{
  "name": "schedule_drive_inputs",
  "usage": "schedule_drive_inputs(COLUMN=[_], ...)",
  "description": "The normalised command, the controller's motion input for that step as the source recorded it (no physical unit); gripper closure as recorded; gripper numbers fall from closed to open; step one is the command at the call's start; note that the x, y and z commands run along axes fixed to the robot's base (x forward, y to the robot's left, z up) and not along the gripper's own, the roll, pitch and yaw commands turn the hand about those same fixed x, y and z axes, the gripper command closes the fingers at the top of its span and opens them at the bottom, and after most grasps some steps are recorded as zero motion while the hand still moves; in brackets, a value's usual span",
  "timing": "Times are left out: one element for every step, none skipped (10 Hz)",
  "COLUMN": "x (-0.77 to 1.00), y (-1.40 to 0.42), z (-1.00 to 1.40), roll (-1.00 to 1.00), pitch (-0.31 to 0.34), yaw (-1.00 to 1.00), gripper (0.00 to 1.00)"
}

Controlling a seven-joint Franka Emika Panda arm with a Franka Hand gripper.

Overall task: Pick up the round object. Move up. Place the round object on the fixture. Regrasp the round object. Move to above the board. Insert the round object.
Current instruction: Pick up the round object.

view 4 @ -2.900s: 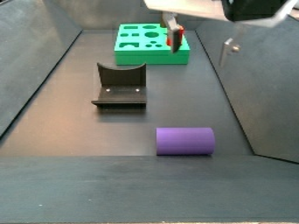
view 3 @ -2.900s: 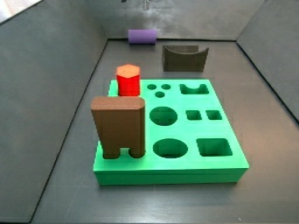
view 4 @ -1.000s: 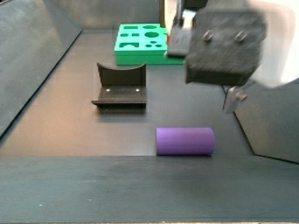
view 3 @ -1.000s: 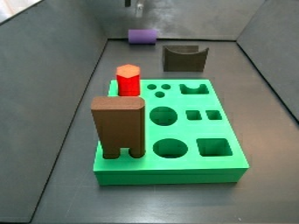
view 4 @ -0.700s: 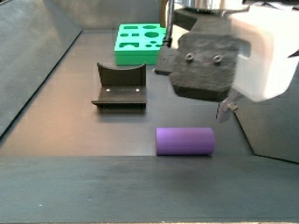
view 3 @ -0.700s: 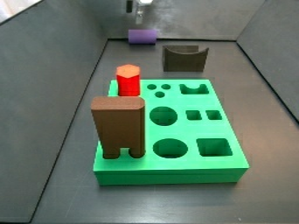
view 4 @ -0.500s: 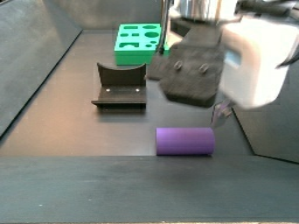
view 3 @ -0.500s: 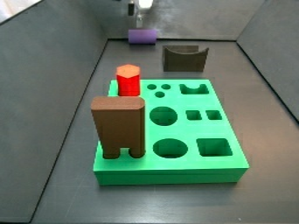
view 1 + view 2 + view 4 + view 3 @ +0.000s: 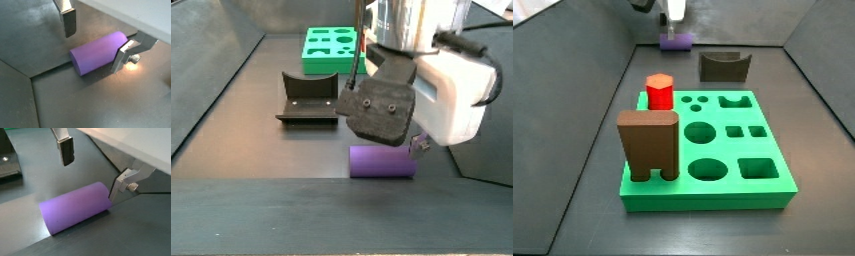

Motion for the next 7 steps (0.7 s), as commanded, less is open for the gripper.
schedule_drive_inputs(x=[0.00, 0.07, 0.15, 0.12, 0.12, 0.03, 0.00], y=[0.00, 0.00, 0.15, 0.23, 0.22, 0.19, 0.12], z=[-0.67, -0.65, -0.62, -0.64, -0.67, -0.68, -0.60], roll=[-0.13, -0.14, -0.15, -0.18, -0.17, -0.17, -0.21], pitch=[-0.129, -0.099, -0.039, -0.051, -0.053, -0.099, -0.130], yaw=[-0.09, -0.24, -0.44, -0.54, -0.48, -0.47, -0.48], gripper=[0.00, 0.00, 0.00, 0.00, 0.00, 0.00, 0.00])
